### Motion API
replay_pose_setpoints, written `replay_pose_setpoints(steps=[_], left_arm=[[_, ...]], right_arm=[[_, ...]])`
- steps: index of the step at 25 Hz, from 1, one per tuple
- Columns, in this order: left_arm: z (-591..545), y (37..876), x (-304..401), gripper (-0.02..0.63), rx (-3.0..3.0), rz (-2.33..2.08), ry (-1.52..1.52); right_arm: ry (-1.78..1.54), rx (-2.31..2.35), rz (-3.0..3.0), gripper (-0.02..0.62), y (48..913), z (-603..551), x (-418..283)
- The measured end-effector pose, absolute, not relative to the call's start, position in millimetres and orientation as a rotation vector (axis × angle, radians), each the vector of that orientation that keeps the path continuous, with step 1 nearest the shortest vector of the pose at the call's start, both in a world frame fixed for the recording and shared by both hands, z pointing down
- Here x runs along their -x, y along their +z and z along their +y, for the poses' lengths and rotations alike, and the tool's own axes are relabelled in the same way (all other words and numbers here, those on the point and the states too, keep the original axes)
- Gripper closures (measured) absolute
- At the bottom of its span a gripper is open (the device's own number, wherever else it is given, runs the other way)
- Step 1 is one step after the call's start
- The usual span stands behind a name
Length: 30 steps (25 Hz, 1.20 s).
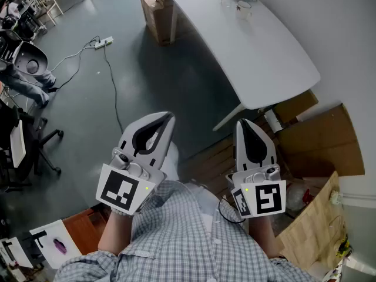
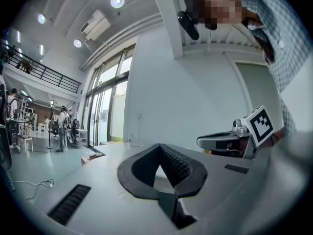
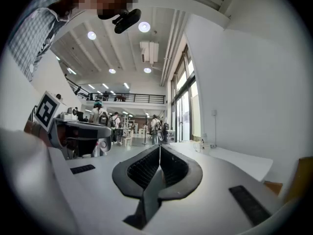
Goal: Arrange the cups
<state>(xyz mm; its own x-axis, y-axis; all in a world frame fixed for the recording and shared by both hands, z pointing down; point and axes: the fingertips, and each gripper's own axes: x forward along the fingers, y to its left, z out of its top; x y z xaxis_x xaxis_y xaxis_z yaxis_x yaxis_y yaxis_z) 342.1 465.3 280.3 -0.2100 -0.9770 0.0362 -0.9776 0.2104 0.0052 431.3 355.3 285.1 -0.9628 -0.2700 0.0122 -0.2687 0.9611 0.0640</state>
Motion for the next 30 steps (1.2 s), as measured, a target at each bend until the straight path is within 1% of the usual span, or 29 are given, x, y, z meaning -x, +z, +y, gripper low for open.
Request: replay_pose_setpoints(steps=[10, 16, 24, 30], left_arm=[[470.4, 278.4, -344.5, 0.598, -1.980, -2.428, 0.013], [471.3, 287.9, -344.0, 0.598, -1.952, -2.398, 0.010], [460.1, 298.8, -315.3, 0.598, -1.944, -2.349, 0.001], [412.8, 303.8, -281.1, 0.598, -2.001, -2.310, -0.037]], right_arm=[[-0.090, -0.433, -3.082, 0.572, 286.3, 362.0, -435.8], [-0.023, -0.484, -3.074, 0.572, 292.5, 354.9, -438.9], [-0.024, -0.537, -3.042, 0.571, 301.6, 341.9, -417.3], [-0.158, -0.555, -2.989, 0.572, 309.9, 311.5, -388.4]])
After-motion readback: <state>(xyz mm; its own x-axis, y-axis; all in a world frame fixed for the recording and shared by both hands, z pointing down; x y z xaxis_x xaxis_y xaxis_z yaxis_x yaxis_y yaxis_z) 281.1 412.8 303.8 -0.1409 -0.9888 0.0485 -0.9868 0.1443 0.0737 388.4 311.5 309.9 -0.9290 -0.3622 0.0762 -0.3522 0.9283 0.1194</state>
